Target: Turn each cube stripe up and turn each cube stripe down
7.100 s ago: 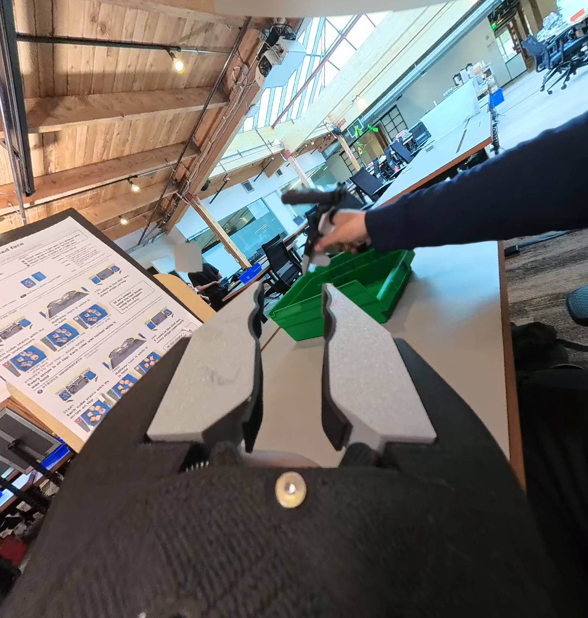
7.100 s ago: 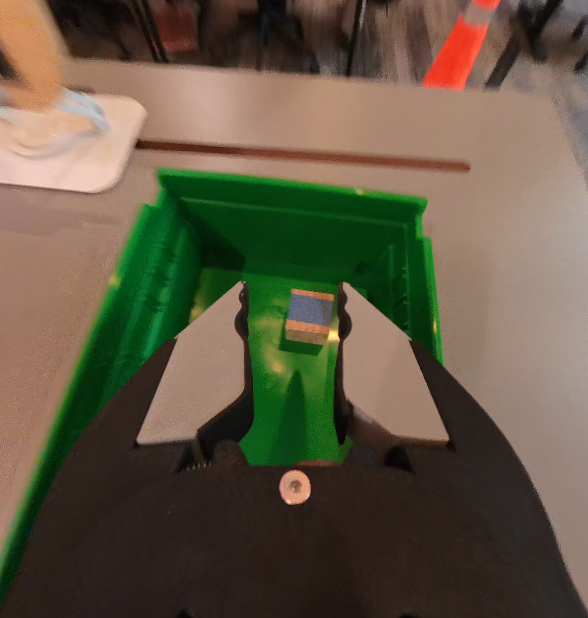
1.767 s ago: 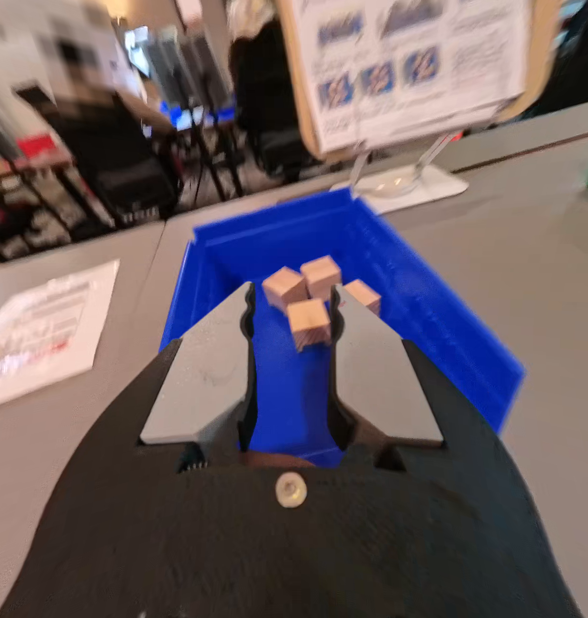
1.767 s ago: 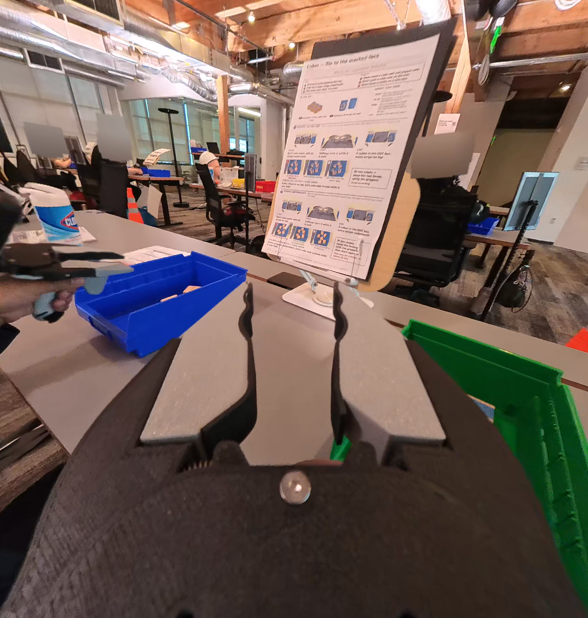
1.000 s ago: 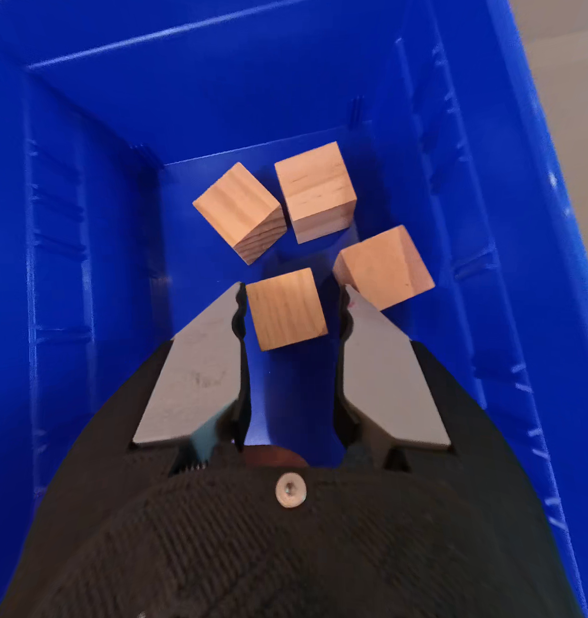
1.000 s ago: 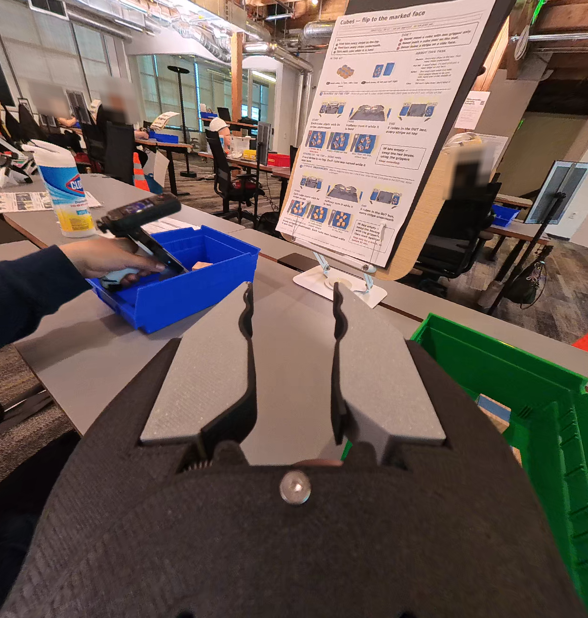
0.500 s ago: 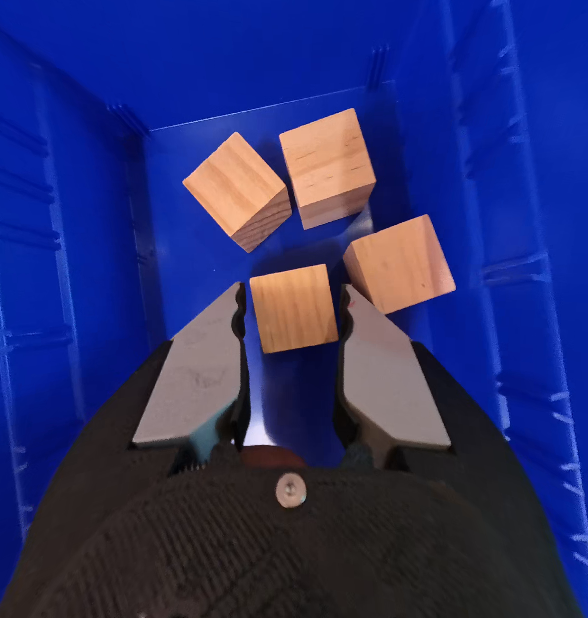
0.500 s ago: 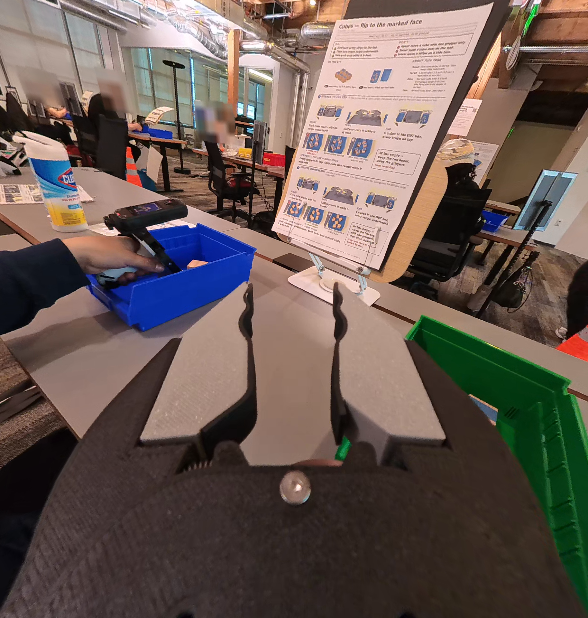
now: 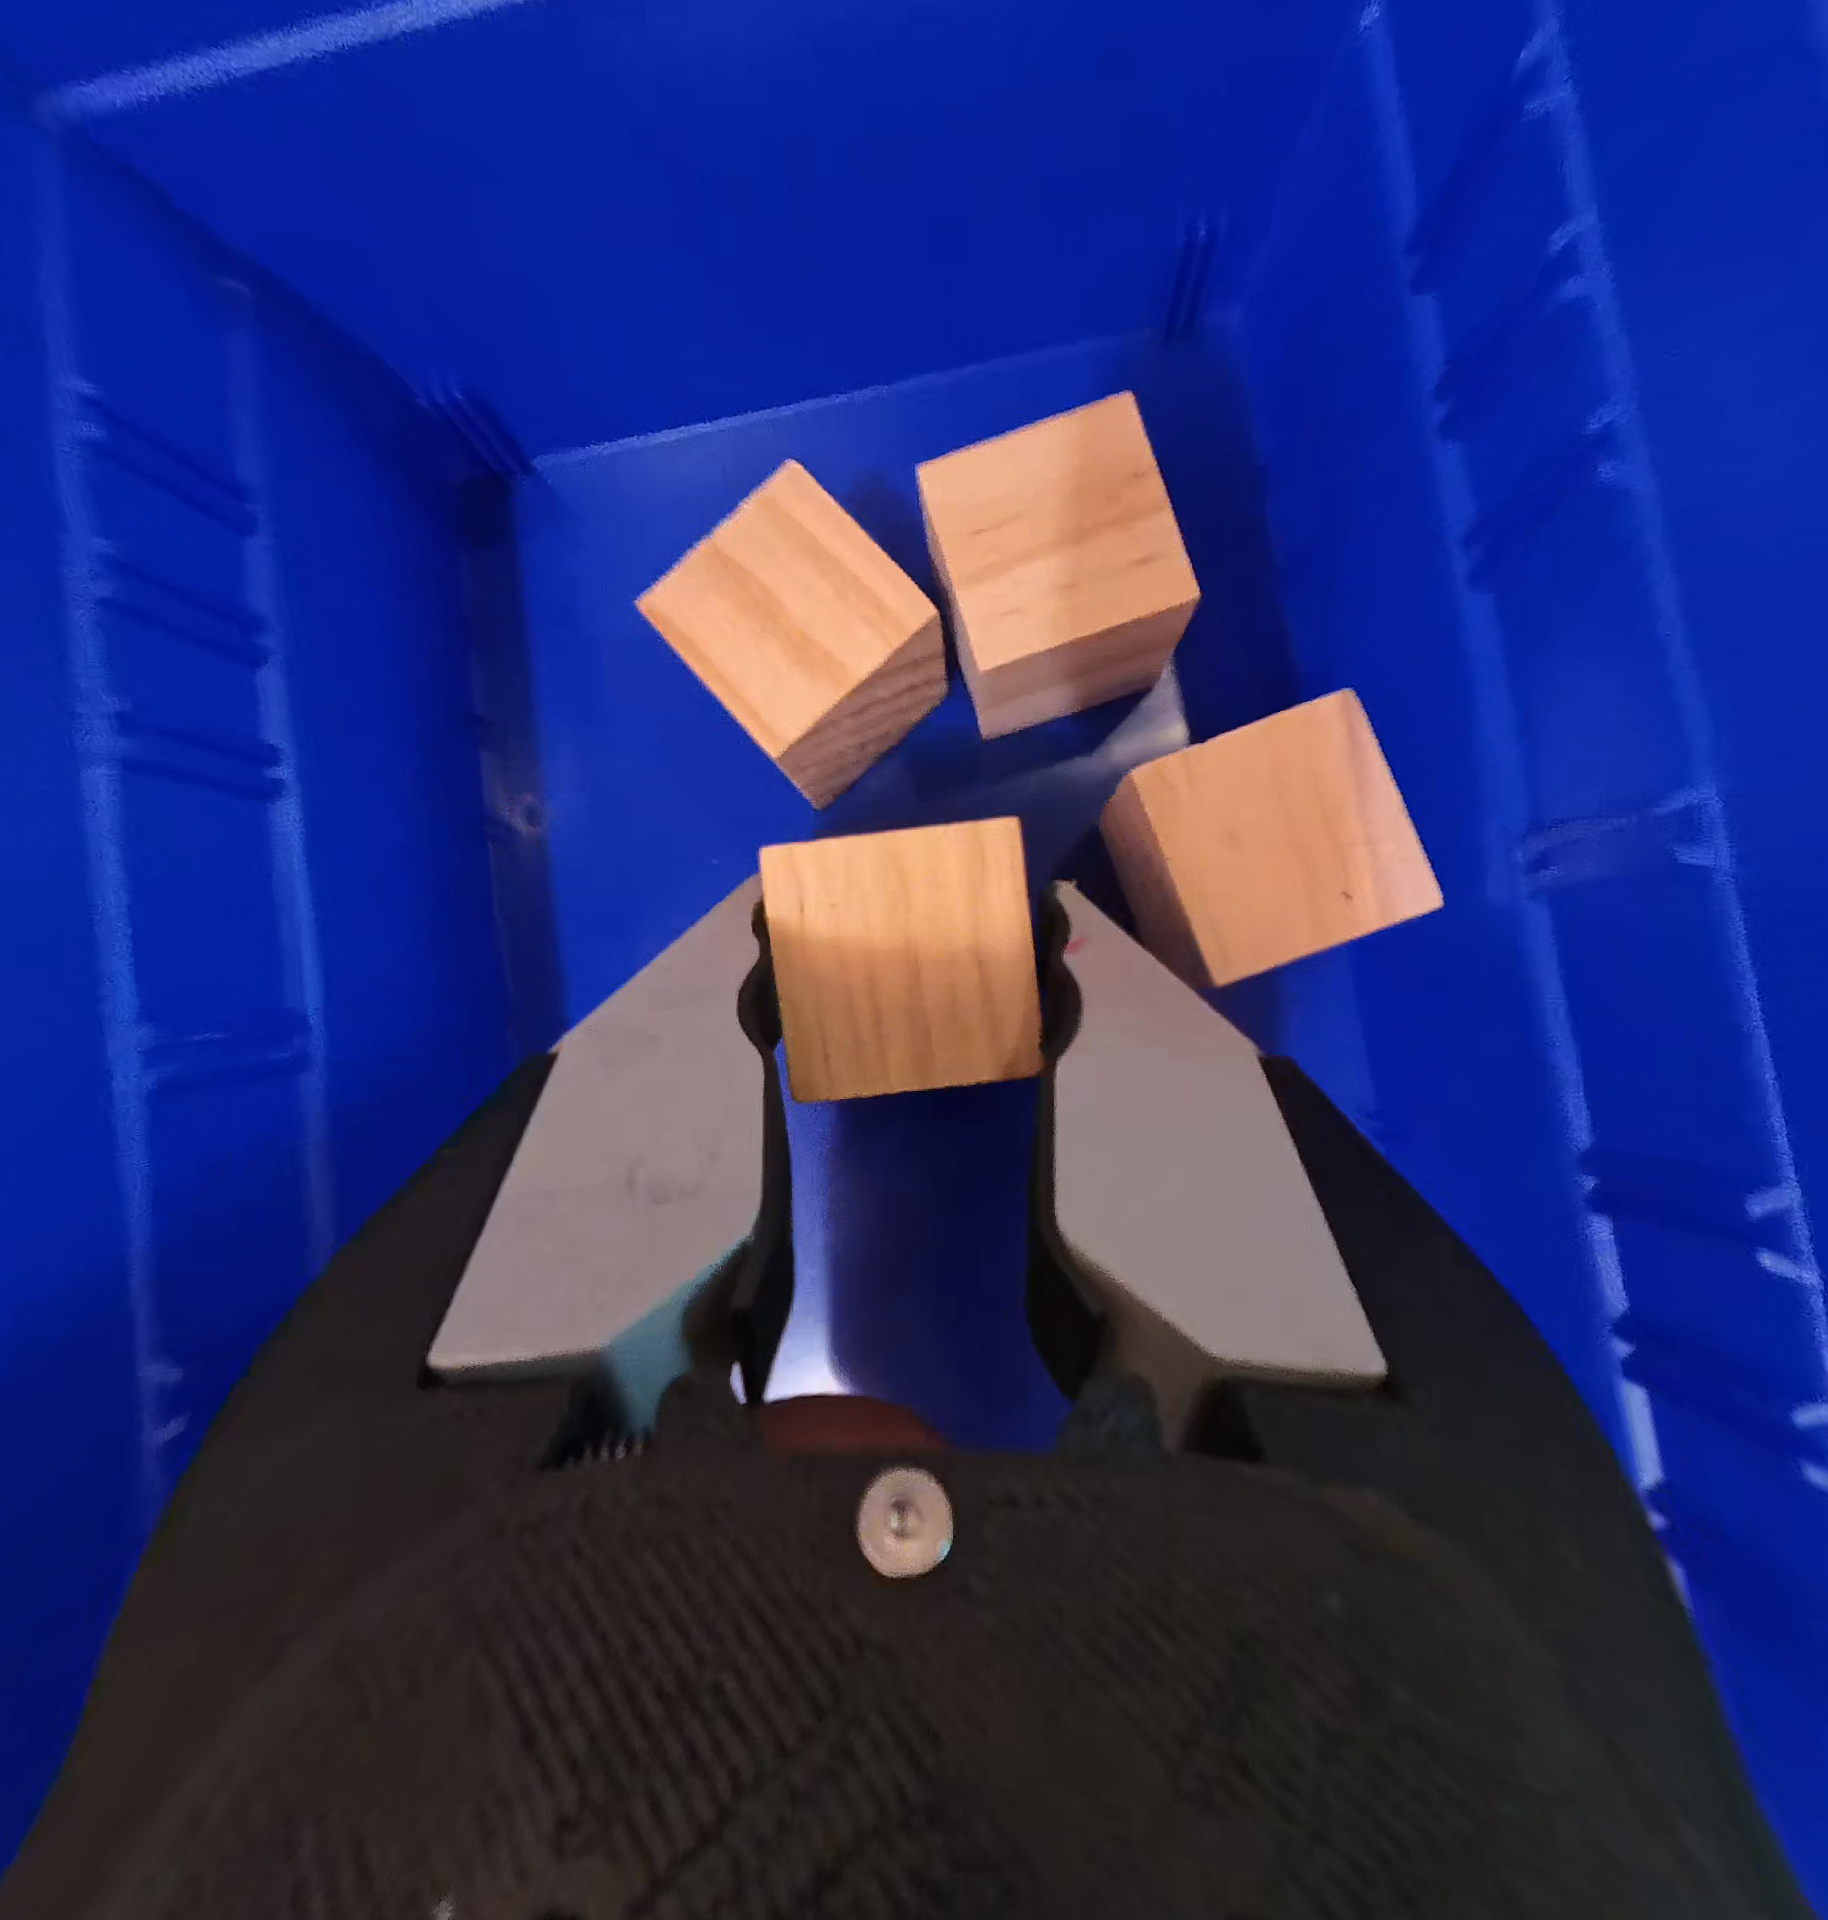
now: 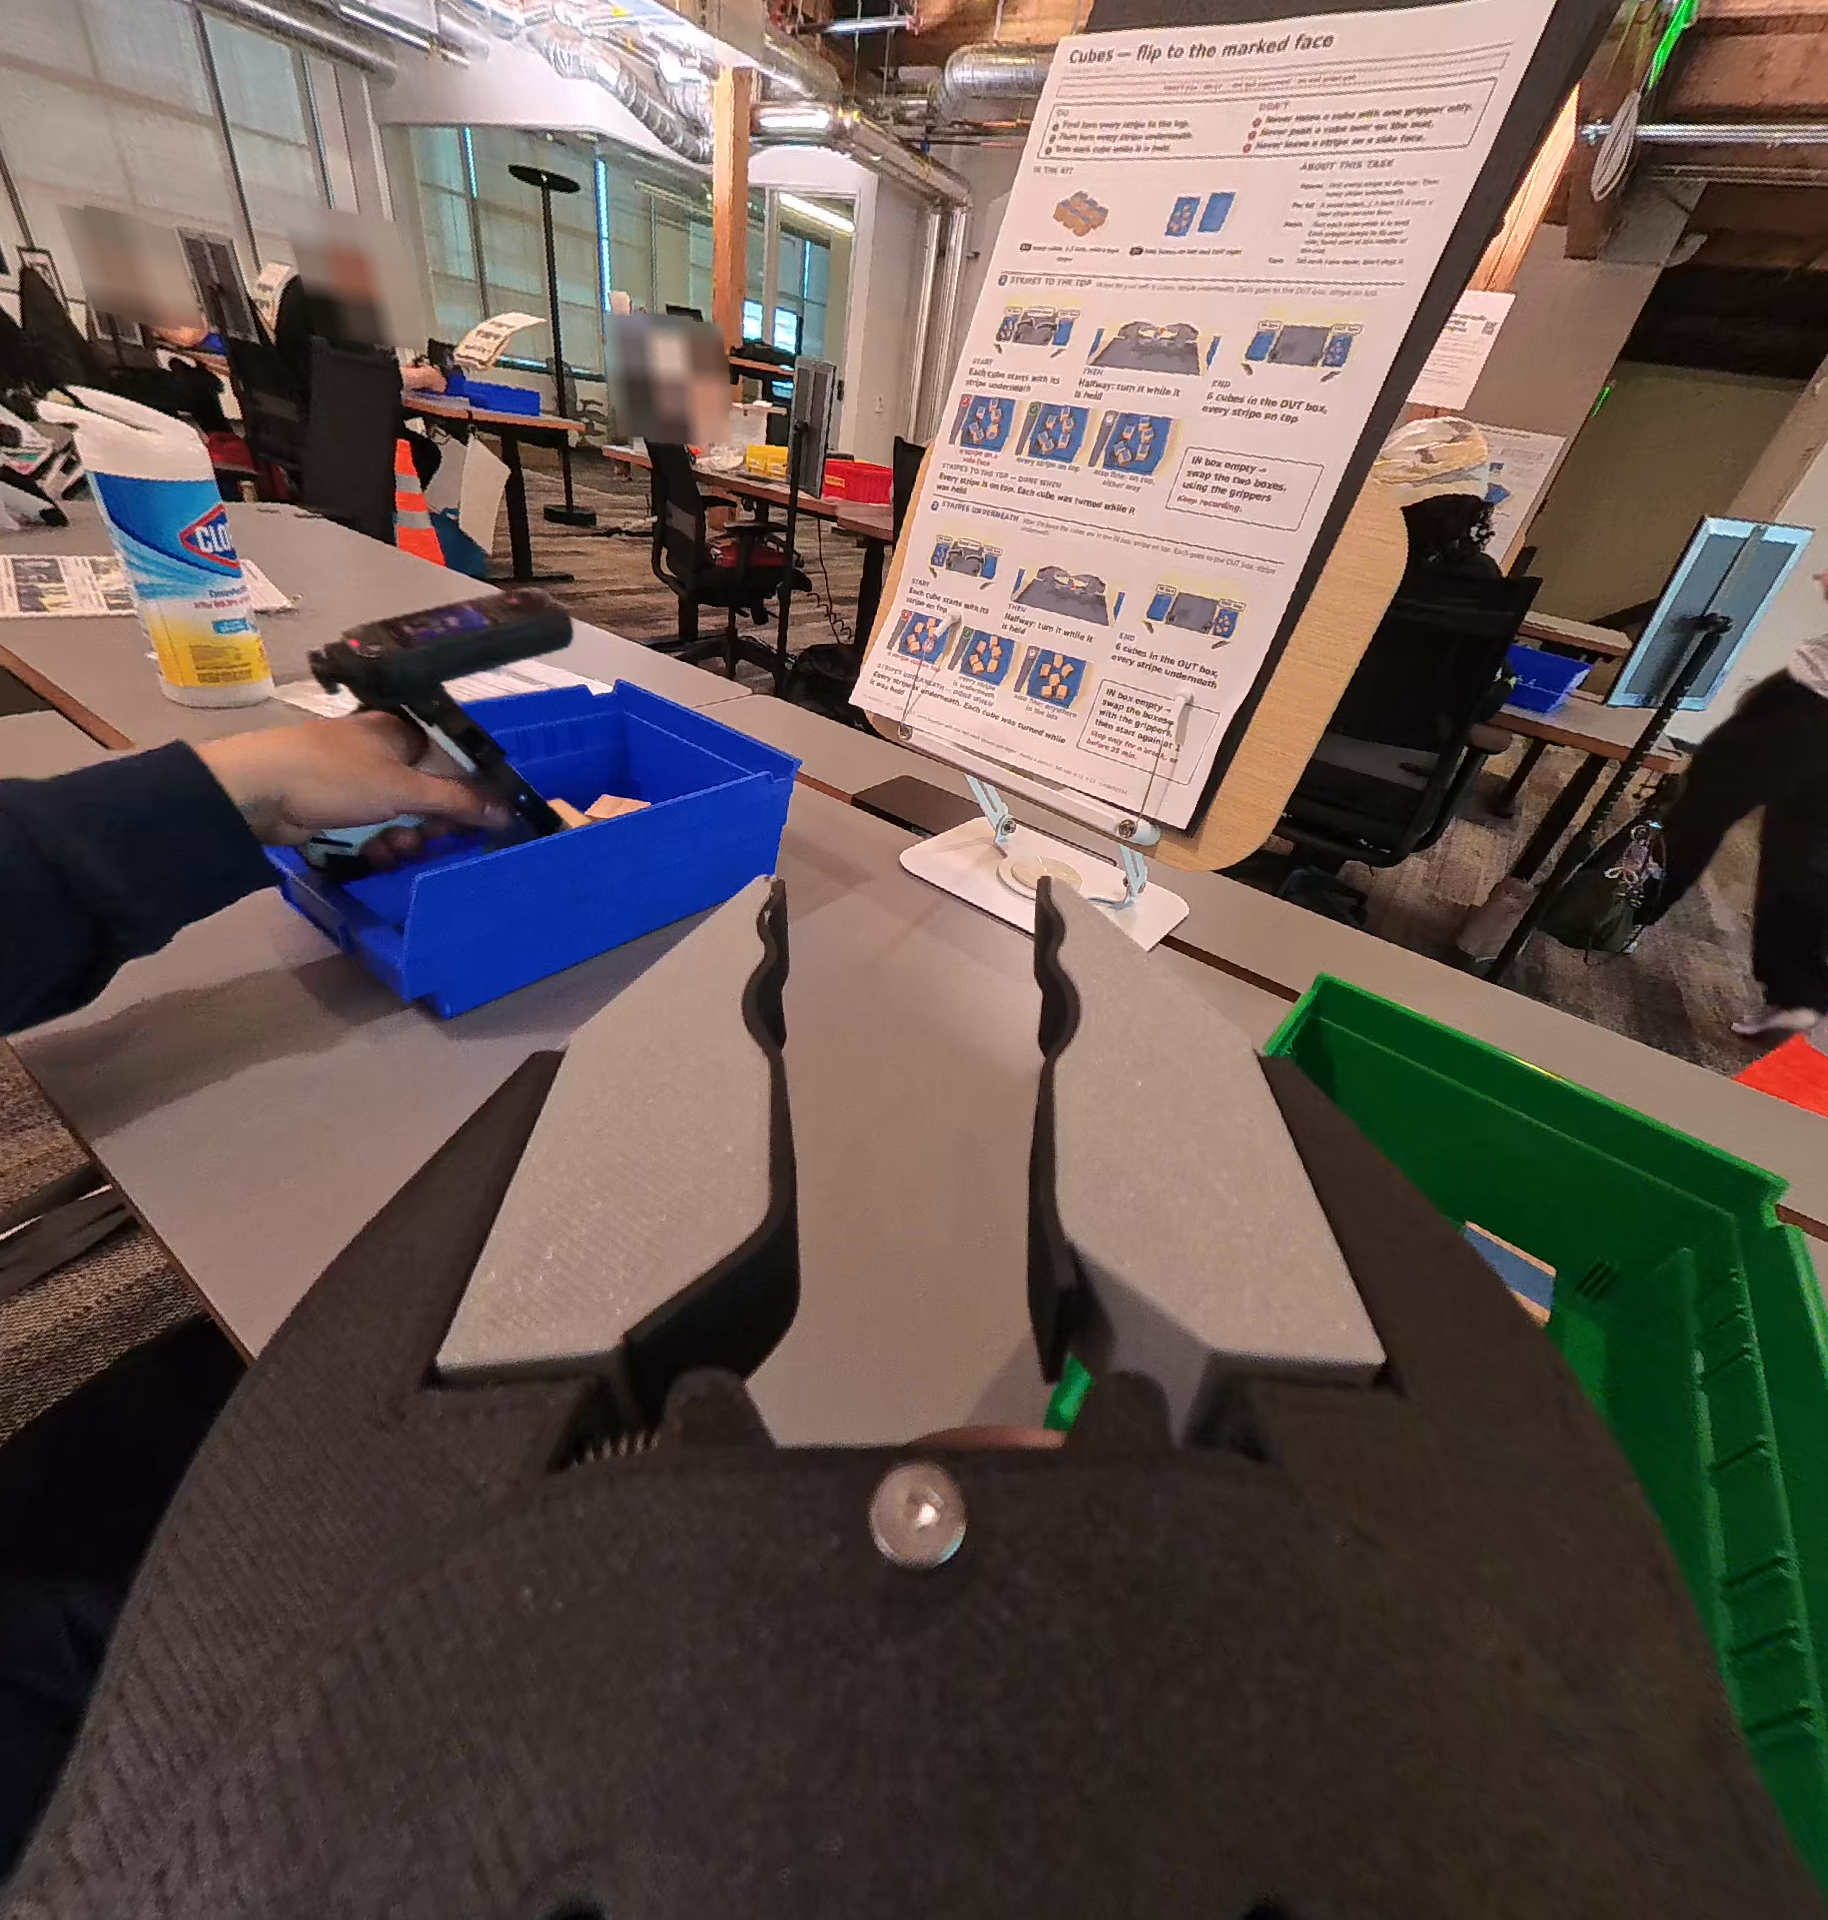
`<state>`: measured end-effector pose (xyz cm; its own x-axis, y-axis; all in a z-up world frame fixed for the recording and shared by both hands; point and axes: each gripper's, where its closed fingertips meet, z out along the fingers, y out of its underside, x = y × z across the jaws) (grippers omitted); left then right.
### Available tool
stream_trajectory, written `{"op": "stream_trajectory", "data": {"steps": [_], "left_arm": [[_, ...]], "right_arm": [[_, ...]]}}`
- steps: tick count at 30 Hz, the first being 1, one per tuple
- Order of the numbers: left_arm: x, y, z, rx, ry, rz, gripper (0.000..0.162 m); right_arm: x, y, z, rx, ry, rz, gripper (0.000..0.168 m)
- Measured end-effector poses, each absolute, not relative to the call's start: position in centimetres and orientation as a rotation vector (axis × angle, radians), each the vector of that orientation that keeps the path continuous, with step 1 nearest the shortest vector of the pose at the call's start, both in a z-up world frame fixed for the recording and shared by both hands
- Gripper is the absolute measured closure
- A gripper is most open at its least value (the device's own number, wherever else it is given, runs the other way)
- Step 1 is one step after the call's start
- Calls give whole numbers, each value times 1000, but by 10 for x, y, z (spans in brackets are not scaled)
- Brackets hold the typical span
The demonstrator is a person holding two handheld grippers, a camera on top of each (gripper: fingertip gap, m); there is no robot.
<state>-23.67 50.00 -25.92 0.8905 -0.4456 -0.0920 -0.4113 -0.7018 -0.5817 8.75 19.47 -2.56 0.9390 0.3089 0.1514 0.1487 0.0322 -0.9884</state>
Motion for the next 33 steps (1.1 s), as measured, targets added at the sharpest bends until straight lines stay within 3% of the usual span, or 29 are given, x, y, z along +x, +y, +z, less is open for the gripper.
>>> {"op": "stream_trajectory", "data": {"steps": [10, 17, 24, 33], "left_arm": [[-231, 445, -139, -1821, 628, -225, 114], [-145, 304, -57, -1318, 901, -814, 115], [-97, 193, -35, -893, 1149, -981, 115], [-77, 142, -59, -610, 1336, -798, 115]], "right_arm": [[67, 208, -47, -1604, -410, 263, 124], [14, 211, -72, -1655, -510, 571, 123], [-38, 191, -78, -1638, -587, 1069, 118], [-85, 140, -67, -1539, -723, 1679, 102]]}}
